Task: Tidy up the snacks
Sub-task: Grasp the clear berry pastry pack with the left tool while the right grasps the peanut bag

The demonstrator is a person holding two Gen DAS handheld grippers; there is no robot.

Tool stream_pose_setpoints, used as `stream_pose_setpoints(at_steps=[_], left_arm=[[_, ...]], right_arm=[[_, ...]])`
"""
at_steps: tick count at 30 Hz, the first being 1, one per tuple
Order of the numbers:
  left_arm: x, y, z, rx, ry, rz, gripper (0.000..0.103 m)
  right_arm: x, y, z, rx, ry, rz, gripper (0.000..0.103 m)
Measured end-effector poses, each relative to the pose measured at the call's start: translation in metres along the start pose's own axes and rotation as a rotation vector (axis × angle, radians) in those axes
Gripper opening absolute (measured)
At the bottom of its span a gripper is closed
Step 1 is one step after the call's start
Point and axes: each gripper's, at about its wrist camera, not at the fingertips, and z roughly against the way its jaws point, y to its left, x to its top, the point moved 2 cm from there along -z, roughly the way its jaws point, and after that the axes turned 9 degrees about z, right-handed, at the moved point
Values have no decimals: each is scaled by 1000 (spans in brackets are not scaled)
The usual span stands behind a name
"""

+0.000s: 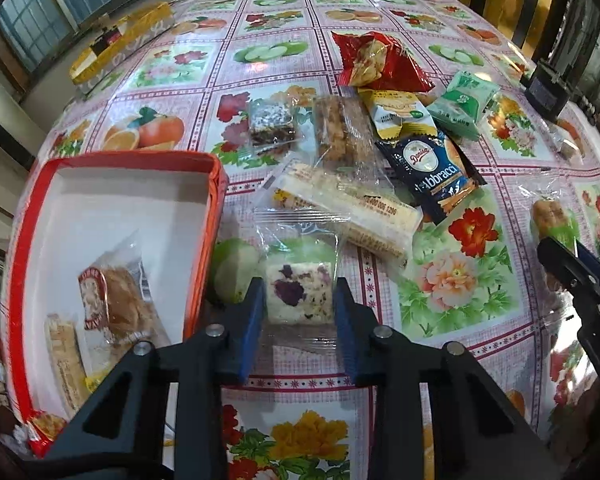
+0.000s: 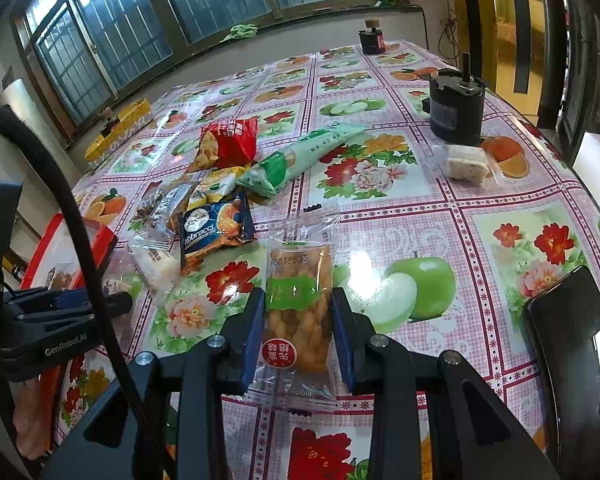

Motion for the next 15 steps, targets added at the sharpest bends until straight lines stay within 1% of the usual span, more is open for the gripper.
stream_pose_setpoints(at_steps=[5, 7, 10, 12, 14, 15], left_arm=[[-10, 11, 25, -88, -56, 62, 35], [-14, 11, 33, -116, -63, 85, 35], [-28, 22, 53, -156, -82, 149, 35], [-38, 34, 74, -176, -109, 192, 35], [-45, 51, 93, -189, -137, 232, 35], [-49, 63, 103, -182, -154, 256, 35]], right_arm=[[0, 1, 4, 38, -20, 11, 32], [0, 1, 5, 53, -30, 11, 32], [-1, 3, 9, 69, -52, 20, 32], [-1, 4, 14, 76, -77, 26, 32], [-2, 6, 15, 109, -71, 15, 32], [-3, 8, 15, 155, -59, 6, 32]])
